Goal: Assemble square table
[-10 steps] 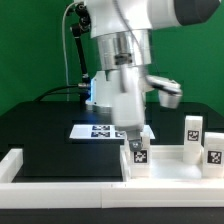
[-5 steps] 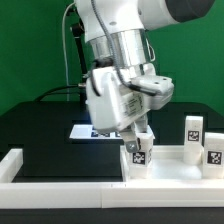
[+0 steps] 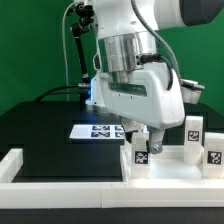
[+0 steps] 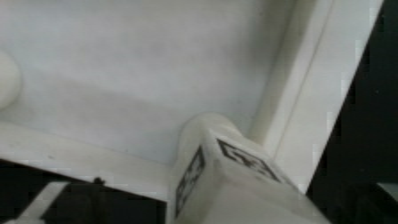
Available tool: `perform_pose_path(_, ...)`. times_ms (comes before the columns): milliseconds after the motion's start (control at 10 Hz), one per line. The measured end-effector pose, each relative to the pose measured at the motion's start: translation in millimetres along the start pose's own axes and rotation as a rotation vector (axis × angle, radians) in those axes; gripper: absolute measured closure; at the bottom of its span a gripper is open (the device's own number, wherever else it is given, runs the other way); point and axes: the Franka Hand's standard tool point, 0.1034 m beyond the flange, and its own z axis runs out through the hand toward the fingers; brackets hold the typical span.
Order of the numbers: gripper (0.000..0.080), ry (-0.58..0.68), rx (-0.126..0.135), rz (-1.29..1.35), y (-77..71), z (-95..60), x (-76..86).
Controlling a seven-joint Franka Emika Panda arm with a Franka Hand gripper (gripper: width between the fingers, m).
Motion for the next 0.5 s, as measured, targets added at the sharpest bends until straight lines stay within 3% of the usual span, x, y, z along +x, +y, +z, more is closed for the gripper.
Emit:
perform_pose_path(100, 0.0151, 0.008, -0.01, -0.146, 0.3, 0.0, 0.2)
perform_pose_path(200, 0.0151, 0.026, -0.042, -0.405, -1.1, 0.7, -3.2)
perform_pose_path(500, 0.015, 0.047, -0.039, -0.687, 4.2, 4.6, 4.5)
